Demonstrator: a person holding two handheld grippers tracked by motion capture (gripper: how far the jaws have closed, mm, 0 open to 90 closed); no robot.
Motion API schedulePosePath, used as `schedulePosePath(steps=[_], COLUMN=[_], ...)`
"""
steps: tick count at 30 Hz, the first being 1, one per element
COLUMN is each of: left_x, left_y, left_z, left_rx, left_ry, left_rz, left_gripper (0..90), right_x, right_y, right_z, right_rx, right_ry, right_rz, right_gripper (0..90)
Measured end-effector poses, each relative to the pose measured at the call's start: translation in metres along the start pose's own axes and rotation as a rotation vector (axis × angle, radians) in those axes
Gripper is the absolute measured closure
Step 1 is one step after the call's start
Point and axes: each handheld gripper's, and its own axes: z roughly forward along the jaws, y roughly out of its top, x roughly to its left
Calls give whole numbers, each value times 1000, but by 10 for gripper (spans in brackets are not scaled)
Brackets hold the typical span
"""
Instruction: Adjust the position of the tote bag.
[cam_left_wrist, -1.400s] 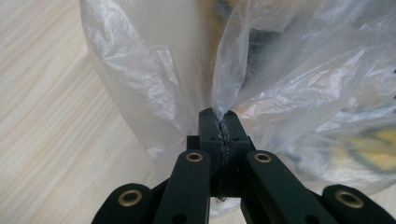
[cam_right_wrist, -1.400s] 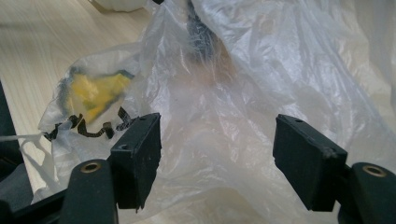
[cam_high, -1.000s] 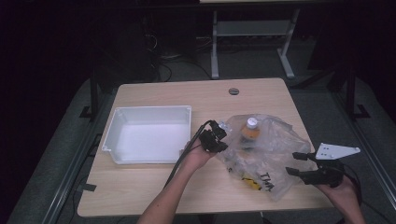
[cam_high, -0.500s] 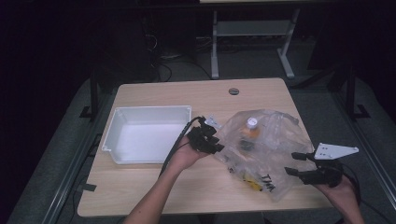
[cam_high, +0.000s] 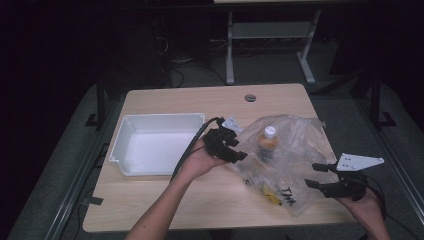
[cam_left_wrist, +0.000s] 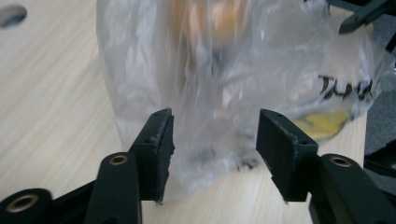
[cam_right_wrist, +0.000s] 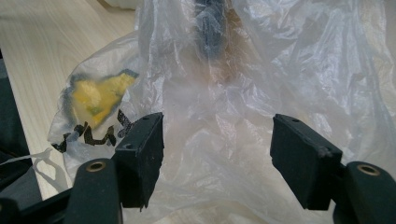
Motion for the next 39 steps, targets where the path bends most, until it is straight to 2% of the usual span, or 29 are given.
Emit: schedulePosePath(steps=[2,4,5,6,8,11,15,16,17,18,20,21,24,28,31,33,39], left_x=[-1,-3,-3,-4,-4,-1,4,7,7,7,7,7,8,11,10,8,9], left_y=[5,19,19,28,36,44,48,48,48,47,46,43,38,27,20,13,5], left_z=[1,5,5,9,14,21,27,30,30,31,31,31,32,35,36,38,43], left_rx=[-7,-26,-26,-16,-13,-4,17,23,23,31,34,14,2,-4,-12,-6,11], left_ry=[0,0,0,-16,7,14,-2,-5,-5,-15,-16,-29,-24,-1,21,37,48], left_rz=[6,16,16,24,39,33,26,40,40,58,57,50,44,15,14,28,12], left_gripper=[419,386,372,364,352,341,386,476,542,610,707,778,888,897,898,898,900], right_x=[0,-1,-1,-1,-1,-1,-1,-2,-2,-1,0,2,6,8,8,9,8], right_y=[0,0,0,-1,-1,-1,-1,-2,-1,-1,0,4,8,11,14,17,32], right_z=[-1,-1,-1,-1,-1,-2,-3,-3,-4,-5,-6,-10,-14,-16,-18,-21,-32], right_rx=[-2,-3,-3,-5,-4,-1,-9,-7,-8,-11,-17,-31,-43,-36,-22,-26,-24], right_ry=[1,1,1,0,0,1,1,2,1,-3,-9,-24,-40,-48,-69,-75,-90], right_rz=[0,3,3,3,0,0,-3,-1,-2,-3,-10,-32,-49,-58,-78,-91,-123], right_gripper=[338,336,336,335,335,335,335,335,334,335,335,337,337,342,359,372,378])
